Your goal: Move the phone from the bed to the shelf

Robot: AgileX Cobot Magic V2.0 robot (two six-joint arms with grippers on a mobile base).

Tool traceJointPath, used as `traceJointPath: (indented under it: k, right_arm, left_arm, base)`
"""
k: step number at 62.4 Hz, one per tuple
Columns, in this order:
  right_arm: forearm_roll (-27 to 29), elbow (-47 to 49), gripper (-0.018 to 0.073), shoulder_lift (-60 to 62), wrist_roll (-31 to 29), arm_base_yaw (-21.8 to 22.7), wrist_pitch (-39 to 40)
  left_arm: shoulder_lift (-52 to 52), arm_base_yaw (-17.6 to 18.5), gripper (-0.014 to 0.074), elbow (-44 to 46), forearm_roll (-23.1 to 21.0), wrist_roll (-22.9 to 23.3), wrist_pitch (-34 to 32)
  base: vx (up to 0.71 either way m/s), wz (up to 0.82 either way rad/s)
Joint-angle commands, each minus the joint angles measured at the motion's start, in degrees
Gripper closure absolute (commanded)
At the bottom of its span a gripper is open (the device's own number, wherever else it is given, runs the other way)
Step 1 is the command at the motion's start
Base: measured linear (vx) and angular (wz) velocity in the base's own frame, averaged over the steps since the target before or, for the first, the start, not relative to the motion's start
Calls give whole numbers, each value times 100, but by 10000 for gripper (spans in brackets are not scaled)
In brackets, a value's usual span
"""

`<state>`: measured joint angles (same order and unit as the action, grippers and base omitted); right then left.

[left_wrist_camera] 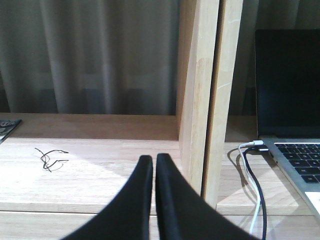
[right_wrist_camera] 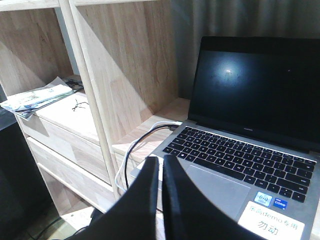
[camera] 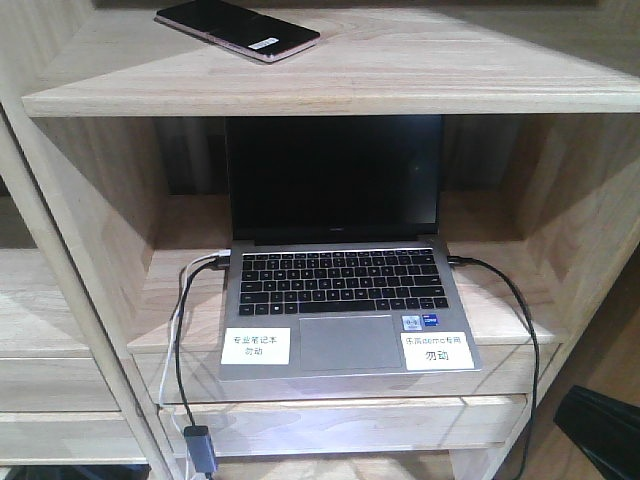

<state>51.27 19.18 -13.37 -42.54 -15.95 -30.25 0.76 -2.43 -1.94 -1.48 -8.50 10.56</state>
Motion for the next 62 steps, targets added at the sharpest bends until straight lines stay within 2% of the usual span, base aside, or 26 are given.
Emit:
traceJointPath:
  k: [1, 15, 21, 26, 29, 35, 50, 53, 56, 62]
  right_arm:
    - [169, 164, 564, -58, -64, 26, 240]
    - [176, 164, 564, -58, -59, 26, 510]
    - [14, 164, 564, -58, -59, 26, 718]
    - [-349, 164, 564, -58, 55, 26, 923]
    - [-767, 164, 564, -58, 341, 26, 1033]
    - [-1811, 164, 564, -58, 1334, 26, 1117]
    - [-5036, 164, 564, -58, 3979, 26, 1151]
    - [-5546, 164, 564, -58, 4414, 26, 1161]
    - [-5850, 164, 564, -58, 4652, 26, 1161]
    - [-5969, 164, 564, -58, 4634, 26, 1166]
  left_arm:
    - [77, 20, 595, 122, -52, 33, -415]
    - [77, 20, 595, 122, -52, 33, -415]
    - [77, 20, 595, 122, -52, 33, -415]
    - [77, 20, 595, 122, -52, 33, -415]
    - [77, 20, 595, 122, -52, 33, -415]
    - [77, 20, 595, 122, -52, 33, -415]
    - [77, 20, 595, 122, -52, 33, -415]
    - [77, 20, 595, 122, -52, 33, -415]
    - [77, 20, 595, 122, -52, 33, -415]
    - [77, 20, 595, 122, -52, 33, -415]
  base:
    - [0, 0]
    - [0, 0]
    - [0, 0]
    - [0, 0]
    - [0, 0]
    - [0, 0]
    - [0, 0]
    - [0, 0]
    - [0, 0]
    - [0, 0]
